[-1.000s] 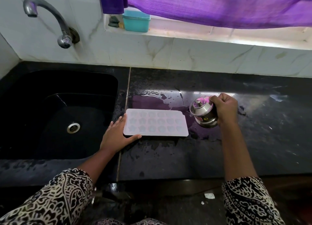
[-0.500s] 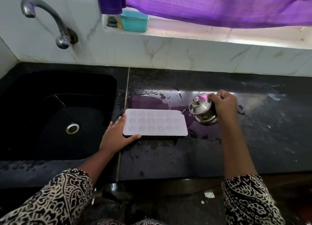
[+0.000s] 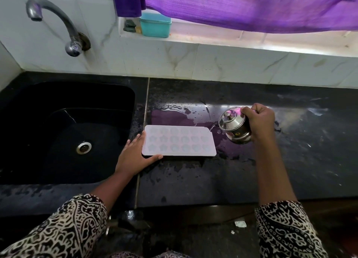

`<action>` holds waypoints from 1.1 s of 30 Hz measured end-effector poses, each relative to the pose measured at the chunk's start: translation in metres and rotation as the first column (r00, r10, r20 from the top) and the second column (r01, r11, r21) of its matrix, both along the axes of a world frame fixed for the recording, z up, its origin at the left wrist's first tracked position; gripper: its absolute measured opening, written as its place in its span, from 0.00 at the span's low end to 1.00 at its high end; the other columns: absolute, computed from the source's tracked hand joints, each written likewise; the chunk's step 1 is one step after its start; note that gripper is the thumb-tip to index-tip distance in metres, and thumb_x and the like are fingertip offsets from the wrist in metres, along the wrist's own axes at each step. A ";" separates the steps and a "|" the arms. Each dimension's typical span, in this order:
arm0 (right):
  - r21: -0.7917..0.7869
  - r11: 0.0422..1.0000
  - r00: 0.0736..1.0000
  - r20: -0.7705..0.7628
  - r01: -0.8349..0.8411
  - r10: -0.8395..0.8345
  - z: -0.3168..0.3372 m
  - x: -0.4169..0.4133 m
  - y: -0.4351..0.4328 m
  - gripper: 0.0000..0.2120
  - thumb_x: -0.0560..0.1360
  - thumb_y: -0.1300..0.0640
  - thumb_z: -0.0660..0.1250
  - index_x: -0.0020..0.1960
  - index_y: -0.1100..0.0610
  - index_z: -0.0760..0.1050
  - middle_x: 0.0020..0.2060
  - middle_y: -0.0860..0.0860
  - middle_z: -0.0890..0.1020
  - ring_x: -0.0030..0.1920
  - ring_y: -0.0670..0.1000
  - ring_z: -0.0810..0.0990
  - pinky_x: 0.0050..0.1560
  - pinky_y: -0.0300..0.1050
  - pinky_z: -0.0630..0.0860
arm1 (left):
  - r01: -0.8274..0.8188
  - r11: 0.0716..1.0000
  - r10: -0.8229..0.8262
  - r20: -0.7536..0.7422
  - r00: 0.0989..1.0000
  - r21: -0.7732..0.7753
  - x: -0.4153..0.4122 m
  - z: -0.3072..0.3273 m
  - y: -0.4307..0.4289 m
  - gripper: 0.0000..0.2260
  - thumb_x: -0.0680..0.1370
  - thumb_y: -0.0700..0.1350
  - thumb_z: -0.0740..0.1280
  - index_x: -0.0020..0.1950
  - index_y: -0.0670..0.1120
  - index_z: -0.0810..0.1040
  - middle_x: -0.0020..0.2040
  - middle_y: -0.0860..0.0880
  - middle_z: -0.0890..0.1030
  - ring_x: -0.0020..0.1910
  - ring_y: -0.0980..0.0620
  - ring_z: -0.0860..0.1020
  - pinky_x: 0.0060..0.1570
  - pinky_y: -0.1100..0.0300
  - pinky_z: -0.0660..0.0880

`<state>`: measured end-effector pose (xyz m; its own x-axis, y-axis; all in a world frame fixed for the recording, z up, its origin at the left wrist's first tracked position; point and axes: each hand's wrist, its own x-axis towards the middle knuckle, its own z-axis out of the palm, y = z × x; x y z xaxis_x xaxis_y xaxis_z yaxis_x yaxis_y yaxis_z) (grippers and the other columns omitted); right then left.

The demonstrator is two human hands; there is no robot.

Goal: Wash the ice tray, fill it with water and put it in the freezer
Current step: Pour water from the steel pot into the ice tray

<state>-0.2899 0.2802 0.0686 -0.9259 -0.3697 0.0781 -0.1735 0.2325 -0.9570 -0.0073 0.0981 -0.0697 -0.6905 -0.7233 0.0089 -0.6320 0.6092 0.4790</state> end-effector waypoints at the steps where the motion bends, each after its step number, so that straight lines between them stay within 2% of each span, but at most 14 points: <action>1: -0.001 1.000 1.000 -0.001 0.002 -0.002 0.000 0.000 0.000 0.14 0.69 0.62 0.68 0.31 0.53 0.65 0.29 0.51 0.71 0.32 0.49 0.70 0.32 0.41 0.71 | -0.001 1.000 0.001 0.002 1.000 0.000 0.000 0.000 0.000 0.56 0.61 0.78 0.53 0.79 0.46 0.49 0.78 0.48 0.59 0.77 0.54 0.54 0.76 0.54 0.48; 6: -0.004 1.000 1.000 -0.015 0.003 -0.003 0.001 0.000 0.001 0.14 0.69 0.62 0.68 0.30 0.53 0.65 0.29 0.53 0.70 0.32 0.50 0.69 0.34 0.44 0.70 | -0.003 1.000 0.003 -0.003 1.000 0.005 0.000 -0.003 -0.001 0.55 0.61 0.79 0.53 0.79 0.46 0.50 0.78 0.47 0.59 0.77 0.54 0.54 0.76 0.54 0.48; 11: 0.003 1.000 1.000 -0.029 -0.002 0.002 0.003 0.002 0.002 0.14 0.69 0.62 0.68 0.31 0.54 0.66 0.29 0.52 0.71 0.31 0.49 0.69 0.33 0.42 0.71 | -0.001 1.000 0.001 0.010 1.000 -0.005 0.001 -0.003 -0.002 0.56 0.60 0.80 0.52 0.79 0.47 0.49 0.78 0.48 0.59 0.77 0.54 0.54 0.76 0.54 0.48; 17: -0.005 1.000 0.999 -0.036 0.010 -0.010 0.004 0.001 0.001 0.14 0.69 0.62 0.69 0.30 0.54 0.66 0.28 0.51 0.71 0.31 0.49 0.69 0.34 0.42 0.72 | 0.003 1.000 -0.003 -0.002 1.000 -0.009 0.001 -0.004 -0.002 0.61 0.57 0.84 0.45 0.79 0.46 0.50 0.78 0.48 0.60 0.77 0.54 0.54 0.76 0.53 0.49; 24: -0.037 0.999 1.000 -0.026 0.005 -0.006 0.007 0.003 0.000 0.15 0.69 0.63 0.69 0.30 0.54 0.65 0.28 0.51 0.71 0.32 0.49 0.70 0.36 0.42 0.73 | 0.005 1.000 -0.005 -0.007 1.000 -0.006 0.000 -0.002 -0.001 0.58 0.59 0.82 0.51 0.79 0.46 0.50 0.78 0.48 0.60 0.77 0.53 0.55 0.75 0.54 0.49; 29: -0.145 0.989 0.996 0.087 0.031 -0.018 0.009 0.004 0.000 0.16 0.69 0.64 0.68 0.29 0.53 0.65 0.24 0.47 0.71 0.29 0.46 0.68 0.31 0.38 0.70 | 0.004 1.000 -0.004 -0.009 1.000 -0.006 0.001 -0.004 -0.002 0.56 0.61 0.80 0.52 0.79 0.46 0.50 0.78 0.48 0.60 0.77 0.54 0.54 0.76 0.54 0.49; 33: -0.276 0.957 0.963 0.269 0.091 -0.015 0.008 0.008 0.000 0.14 0.71 0.66 0.67 0.30 0.54 0.67 0.28 0.49 0.74 0.31 0.47 0.73 0.32 0.39 0.72 | 0.003 1.000 -0.003 -0.013 1.000 -0.004 0.001 -0.004 -0.002 0.55 0.61 0.79 0.53 0.79 0.47 0.49 0.78 0.48 0.59 0.77 0.54 0.54 0.76 0.54 0.48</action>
